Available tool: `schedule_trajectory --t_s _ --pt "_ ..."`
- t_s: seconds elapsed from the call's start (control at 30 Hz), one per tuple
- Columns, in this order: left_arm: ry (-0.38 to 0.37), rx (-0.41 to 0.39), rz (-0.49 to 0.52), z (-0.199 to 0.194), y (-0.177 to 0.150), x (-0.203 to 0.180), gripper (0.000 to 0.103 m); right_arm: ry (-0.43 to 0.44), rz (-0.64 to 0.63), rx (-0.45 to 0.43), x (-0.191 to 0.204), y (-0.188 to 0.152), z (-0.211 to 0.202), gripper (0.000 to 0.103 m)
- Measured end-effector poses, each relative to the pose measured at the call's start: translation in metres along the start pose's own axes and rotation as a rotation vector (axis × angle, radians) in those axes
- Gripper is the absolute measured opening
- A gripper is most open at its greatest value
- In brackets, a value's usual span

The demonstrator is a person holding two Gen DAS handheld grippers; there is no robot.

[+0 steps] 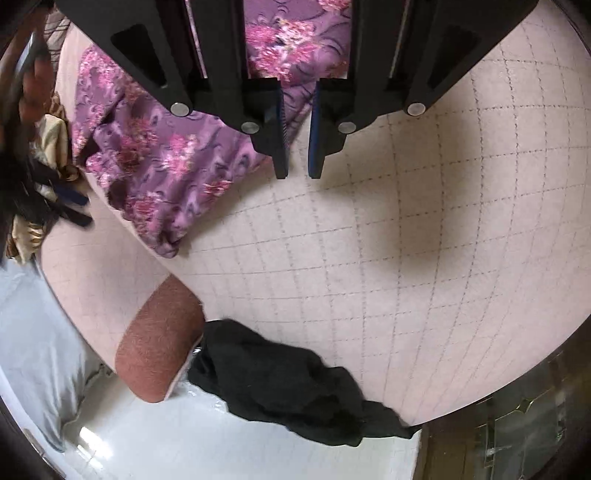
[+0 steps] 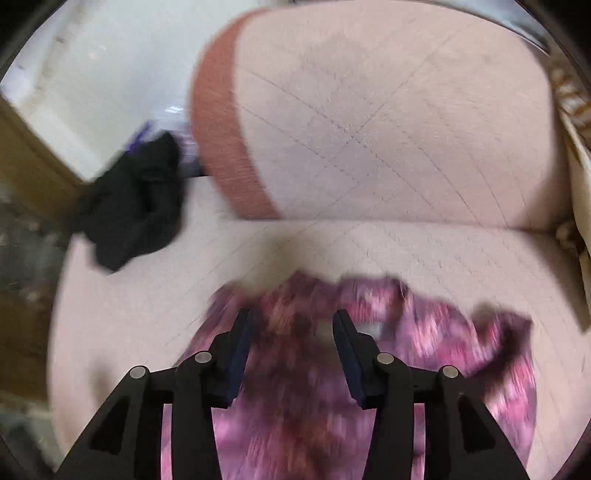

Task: Fold small clothes

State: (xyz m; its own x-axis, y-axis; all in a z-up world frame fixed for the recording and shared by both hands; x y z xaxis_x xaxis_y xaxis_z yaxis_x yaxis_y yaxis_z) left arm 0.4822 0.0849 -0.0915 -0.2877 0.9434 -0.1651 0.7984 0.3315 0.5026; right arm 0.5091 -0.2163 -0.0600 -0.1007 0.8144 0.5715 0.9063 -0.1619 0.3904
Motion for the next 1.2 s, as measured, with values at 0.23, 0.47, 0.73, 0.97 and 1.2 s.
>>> schedule_trajectory --t_s 0.23,0.47,0.73,0.97,1.2 --pt "-0.015 -0.103 0.079 -0.041 -0.024 -0.023 0.042 0.099 -0.01 0.002 -0.002 -0.156 -0.087 0.056" --pt "-0.025 -0.188 0.199 -0.089 -0.06 -0.035 0.07 -0.046 0.174 -0.166 -0.079 -0.332 -0.167 0.064" --pt "0.02 -0.202 0.332 -0.113 -0.168 0.001 0.078 0.17 0.26 -0.16 -0.077 -0.338 -0.163 0.063" --pt "0.066 -0.147 0.293 -0.12 -0.223 0.047 0.078 0.125 0.22 -0.12 -0.059 -0.344 -0.162 0.002" --pt "0.165 -0.158 0.274 -0.113 -0.227 0.067 0.083 0.1 0.358 -0.093 -0.093 -0.371 -0.163 0.03"
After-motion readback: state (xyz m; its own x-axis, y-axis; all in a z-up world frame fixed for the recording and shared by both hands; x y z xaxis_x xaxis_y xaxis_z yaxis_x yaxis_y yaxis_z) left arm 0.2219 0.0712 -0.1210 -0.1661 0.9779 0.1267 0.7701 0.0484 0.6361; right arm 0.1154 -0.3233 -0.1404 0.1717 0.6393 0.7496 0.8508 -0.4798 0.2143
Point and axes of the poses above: each gripper's, at about its wrist camera, not at the fingertips, and z roughly the way its jaws point, x to its left, y to its top, the point moved 4 cm from there along z, roughly the way its jaws point, and after that the axes turned 12 degrees about y, right-handed, at the moved point
